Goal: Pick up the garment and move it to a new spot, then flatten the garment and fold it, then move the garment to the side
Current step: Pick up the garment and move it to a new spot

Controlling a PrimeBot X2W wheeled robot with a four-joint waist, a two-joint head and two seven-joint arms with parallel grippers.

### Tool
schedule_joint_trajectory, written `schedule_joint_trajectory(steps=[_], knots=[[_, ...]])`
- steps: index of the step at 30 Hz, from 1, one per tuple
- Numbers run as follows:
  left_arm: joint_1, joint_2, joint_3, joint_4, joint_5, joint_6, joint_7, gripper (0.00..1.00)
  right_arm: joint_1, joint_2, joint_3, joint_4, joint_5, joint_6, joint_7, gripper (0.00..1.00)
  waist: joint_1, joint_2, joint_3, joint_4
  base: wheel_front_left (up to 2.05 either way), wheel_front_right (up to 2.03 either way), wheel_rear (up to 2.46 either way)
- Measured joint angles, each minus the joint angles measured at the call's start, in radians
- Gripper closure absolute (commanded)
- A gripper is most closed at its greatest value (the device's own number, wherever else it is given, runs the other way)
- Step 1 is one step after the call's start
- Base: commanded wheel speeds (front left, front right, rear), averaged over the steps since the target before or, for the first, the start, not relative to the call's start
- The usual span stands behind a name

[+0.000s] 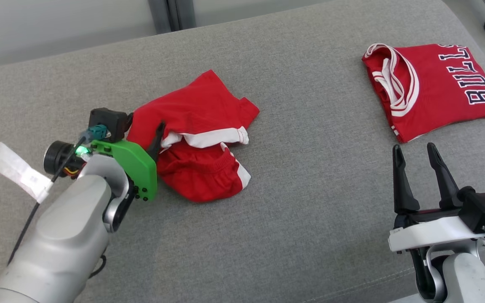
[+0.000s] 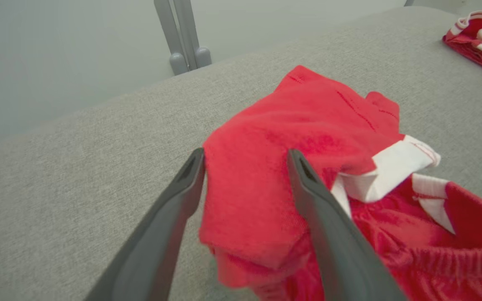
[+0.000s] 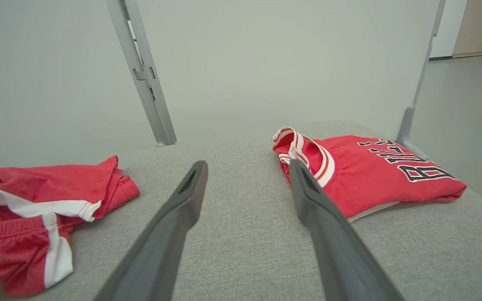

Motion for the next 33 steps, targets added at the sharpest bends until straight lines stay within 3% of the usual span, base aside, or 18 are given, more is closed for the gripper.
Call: schedule_joint_trajectory(steps=[6, 13, 18, 27, 33], knots=[[0.038, -0.073, 0.002, 0.107, 0.002, 0.003, -0.120, 0.00, 0.000, 0.000, 0.002, 0.015, -0.013, 0.000, -0.006, 0.00, 0.0000, 0.0000, -0.006, 0.025, 0.00, 0.00, 0.00], [0.078, -0.104, 0.048, 0.110, 0.009, 0.006, -0.187, 0.00, 0.002, 0.000, -0.007, 0.027, -0.037, 0.000, -0.006, 0.00, 0.0000, 0.0000, -0.058, 0.079, 0.00, 0.00, 0.00], [0.165, -0.105, 0.161, -0.033, 0.059, 0.038, -0.192, 0.00, 0.020, 0.000, -0.008, 0.032, -0.056, 0.000, -0.006, 0.00, 0.0000, 0.0000, -0.110, 0.117, 0.00, 0.00, 0.00], [0.471, -0.142, 0.340, -0.293, 0.208, 0.093, -0.193, 0.00, 0.093, 0.000, -0.006, 0.052, -0.088, 0.000, -0.006, 0.00, -0.0001, 0.0000, -0.203, 0.183, 0.00, 0.00, 0.00], [0.616, -0.167, 0.434, -0.383, 0.291, 0.116, -0.193, 0.00, 0.124, 0.000, 0.003, 0.073, -0.052, 0.000, -0.006, 0.00, 0.0000, 0.0000, -0.237, 0.211, 0.00, 0.00, 0.00]])
